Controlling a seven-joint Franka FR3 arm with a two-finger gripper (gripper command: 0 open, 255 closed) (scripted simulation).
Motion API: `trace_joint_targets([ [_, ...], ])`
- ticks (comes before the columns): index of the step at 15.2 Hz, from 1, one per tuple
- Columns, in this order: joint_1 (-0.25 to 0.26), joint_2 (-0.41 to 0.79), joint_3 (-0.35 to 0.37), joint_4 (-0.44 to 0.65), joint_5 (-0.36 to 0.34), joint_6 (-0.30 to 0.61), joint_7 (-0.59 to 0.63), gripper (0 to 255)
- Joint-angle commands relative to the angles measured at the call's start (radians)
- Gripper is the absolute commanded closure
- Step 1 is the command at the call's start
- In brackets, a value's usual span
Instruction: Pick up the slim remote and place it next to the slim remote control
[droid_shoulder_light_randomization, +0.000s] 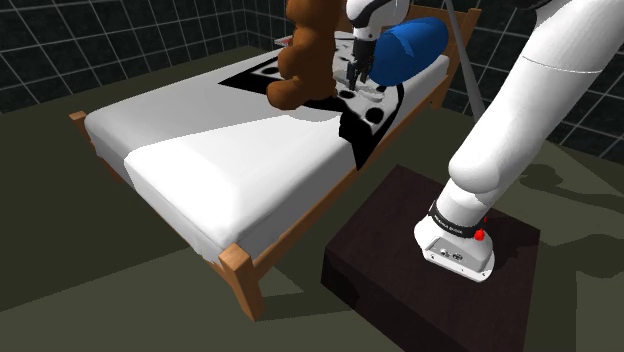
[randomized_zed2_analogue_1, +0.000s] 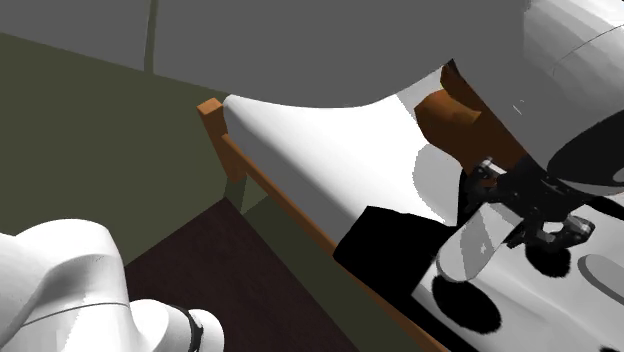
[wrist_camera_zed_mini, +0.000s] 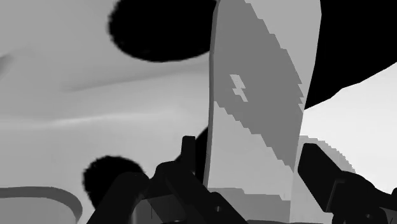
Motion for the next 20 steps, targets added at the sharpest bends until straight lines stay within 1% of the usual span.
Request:
trace_joint_targets([
  [1, -0.024, 0.036, -0.023, 0.044, 0.010, -0.010, -0.053, 255],
  [2, -0.041, 0.065, -0.037, 0.080, 0.020, -0.019, -0.088, 255],
  [16, -0.046, 0.153, -0.032, -0.011, 0.054, 0.155, -0.114, 255],
  [20, -0.047, 0.157, -0.032, -0.014, 0.056, 0.162, -0.115, 255],
])
